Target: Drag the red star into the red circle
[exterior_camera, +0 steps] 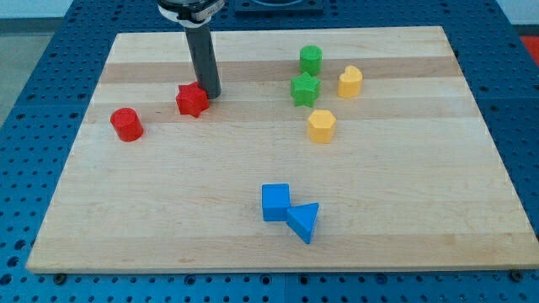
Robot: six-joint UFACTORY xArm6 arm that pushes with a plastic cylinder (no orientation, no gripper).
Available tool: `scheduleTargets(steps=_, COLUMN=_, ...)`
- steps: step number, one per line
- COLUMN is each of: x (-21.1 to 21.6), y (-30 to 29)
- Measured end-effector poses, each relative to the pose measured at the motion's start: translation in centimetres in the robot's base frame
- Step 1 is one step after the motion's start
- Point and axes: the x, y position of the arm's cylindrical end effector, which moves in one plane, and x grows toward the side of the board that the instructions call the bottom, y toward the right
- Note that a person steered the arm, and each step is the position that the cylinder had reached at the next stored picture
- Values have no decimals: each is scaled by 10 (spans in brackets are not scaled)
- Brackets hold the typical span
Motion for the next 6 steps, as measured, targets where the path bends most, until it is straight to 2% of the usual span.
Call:
scheduleTargets(steps=2, x=0, y=22)
scheduleTargets(steps=4, x=9, y=-47)
scheduleTargets(steps=5, x=10, y=-65)
scheduleTargets(steps=6, x=10, y=-50)
